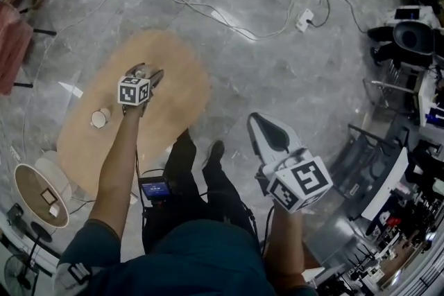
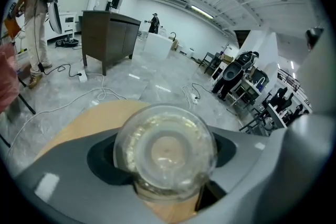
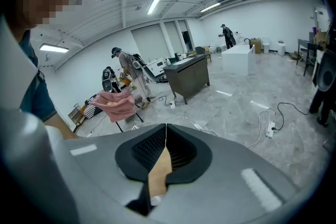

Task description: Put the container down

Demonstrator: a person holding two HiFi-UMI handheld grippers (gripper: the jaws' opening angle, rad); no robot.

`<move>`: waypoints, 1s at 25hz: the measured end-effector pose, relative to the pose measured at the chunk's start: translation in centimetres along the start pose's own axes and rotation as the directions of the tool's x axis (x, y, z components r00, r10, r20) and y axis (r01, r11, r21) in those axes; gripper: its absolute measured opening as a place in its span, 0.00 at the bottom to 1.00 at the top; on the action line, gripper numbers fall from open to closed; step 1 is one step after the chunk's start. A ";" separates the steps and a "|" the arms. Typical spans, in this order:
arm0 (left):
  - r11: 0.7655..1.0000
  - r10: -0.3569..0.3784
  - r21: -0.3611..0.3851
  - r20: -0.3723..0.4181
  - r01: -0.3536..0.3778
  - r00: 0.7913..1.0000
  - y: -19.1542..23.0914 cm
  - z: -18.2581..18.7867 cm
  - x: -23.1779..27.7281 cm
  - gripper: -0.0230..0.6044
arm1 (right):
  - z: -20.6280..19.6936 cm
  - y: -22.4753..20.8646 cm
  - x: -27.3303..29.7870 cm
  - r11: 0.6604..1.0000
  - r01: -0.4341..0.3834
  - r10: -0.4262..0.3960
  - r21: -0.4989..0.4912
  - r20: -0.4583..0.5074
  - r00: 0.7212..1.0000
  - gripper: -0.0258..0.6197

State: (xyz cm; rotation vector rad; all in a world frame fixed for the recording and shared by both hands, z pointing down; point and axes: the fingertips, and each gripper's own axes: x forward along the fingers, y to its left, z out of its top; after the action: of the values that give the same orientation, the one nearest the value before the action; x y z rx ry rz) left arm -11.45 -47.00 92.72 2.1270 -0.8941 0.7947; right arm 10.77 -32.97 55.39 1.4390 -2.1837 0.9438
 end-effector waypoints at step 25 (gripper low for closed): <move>0.995 0.085 0.065 -0.160 -0.076 0.983 4.5 -8.8 7.4 0.57 | -4.7 -2.6 5.6 0.996 0.002 0.008 0.087 -0.112 0.994 0.06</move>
State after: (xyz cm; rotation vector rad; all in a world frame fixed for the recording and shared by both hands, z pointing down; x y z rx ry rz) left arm -12.95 -45.18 104.80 2.0526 -0.8842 1.0316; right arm 10.47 -34.10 63.11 1.3862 -2.0878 1.1062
